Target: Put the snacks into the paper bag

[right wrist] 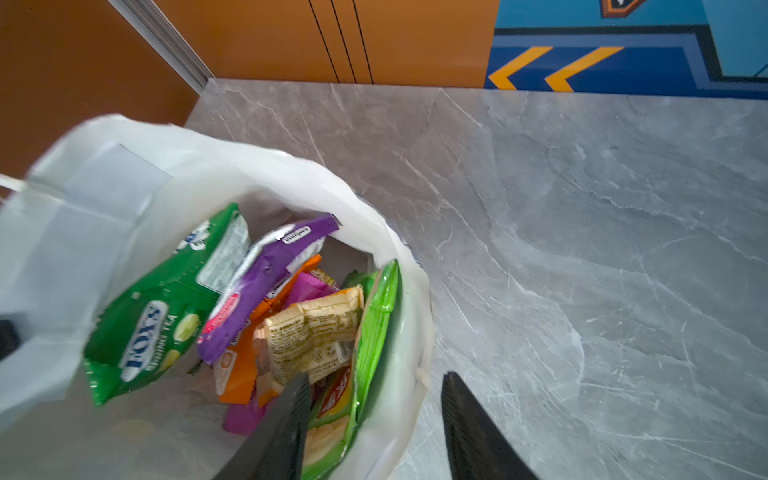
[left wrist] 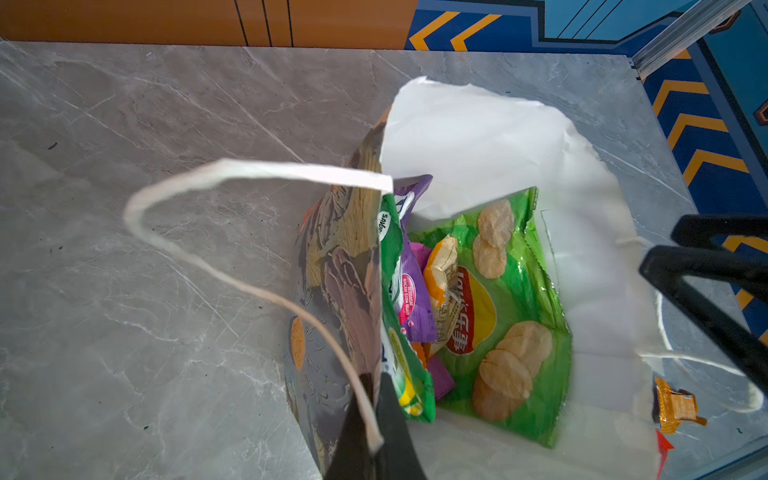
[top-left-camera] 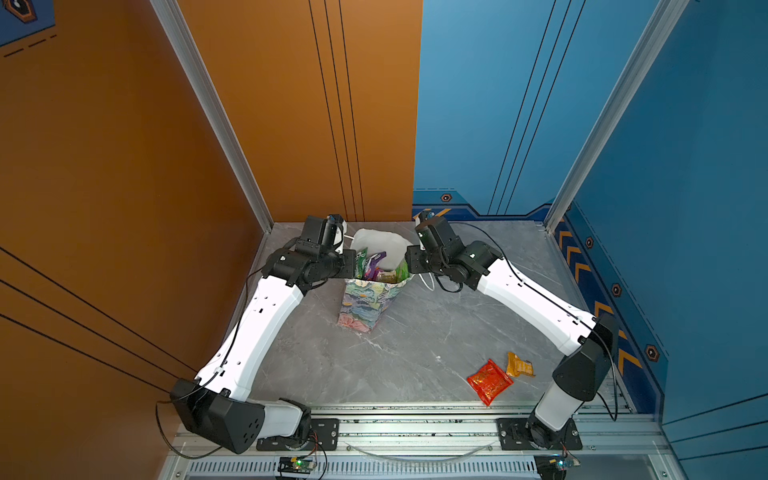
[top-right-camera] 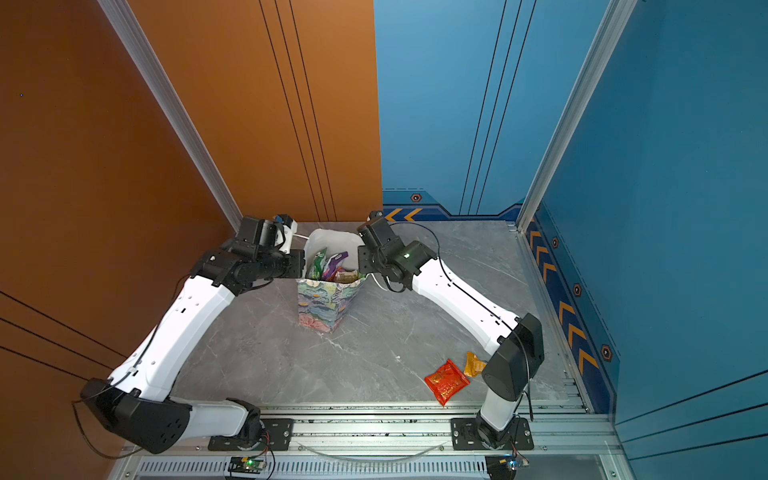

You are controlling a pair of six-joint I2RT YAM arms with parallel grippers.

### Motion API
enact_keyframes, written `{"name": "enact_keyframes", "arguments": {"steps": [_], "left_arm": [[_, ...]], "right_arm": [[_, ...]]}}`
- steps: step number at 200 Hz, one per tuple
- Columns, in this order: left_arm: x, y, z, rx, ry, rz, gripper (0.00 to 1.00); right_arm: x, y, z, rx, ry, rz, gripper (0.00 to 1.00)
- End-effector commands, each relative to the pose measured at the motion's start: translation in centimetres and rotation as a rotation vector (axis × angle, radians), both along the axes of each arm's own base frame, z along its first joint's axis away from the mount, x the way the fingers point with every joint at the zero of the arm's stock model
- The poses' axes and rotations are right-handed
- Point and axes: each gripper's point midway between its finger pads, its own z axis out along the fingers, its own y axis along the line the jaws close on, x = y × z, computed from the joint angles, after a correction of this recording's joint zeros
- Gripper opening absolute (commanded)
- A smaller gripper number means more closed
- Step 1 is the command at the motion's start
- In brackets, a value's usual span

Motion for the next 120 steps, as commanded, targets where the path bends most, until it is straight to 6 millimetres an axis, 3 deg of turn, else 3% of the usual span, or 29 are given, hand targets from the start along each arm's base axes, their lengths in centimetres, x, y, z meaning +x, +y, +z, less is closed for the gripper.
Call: {"name": "enact_keyframes", "arguments": {"steps": [1, 45, 81, 120], "left_arm": [[0.2, 0.0, 1.6, -0.015, -0.059, -0.011, 0.04], [0.2, 0.0, 1.7, -0.015, -0.061, -0.011, 0.04], [0.2, 0.0, 1.7, -0.016, -0.062, -0.013, 0.04], [0.1, -0.2, 1.7, -0.019, -0.06, -0.019, 0.04]], "right_arm": [[0.3, -0.9, -0.8, -0.009, 0.009, -0.053, 0.55], [0.1, -0.2, -2.8, -0.009, 0.06, -0.04, 0.55], [0.0, 0.6, -3.4, -0.004, 0.085, -0.014, 0.5], [-0.1, 1.3, -3.0, -0.005, 0.079, 0.012, 0.28]]}}
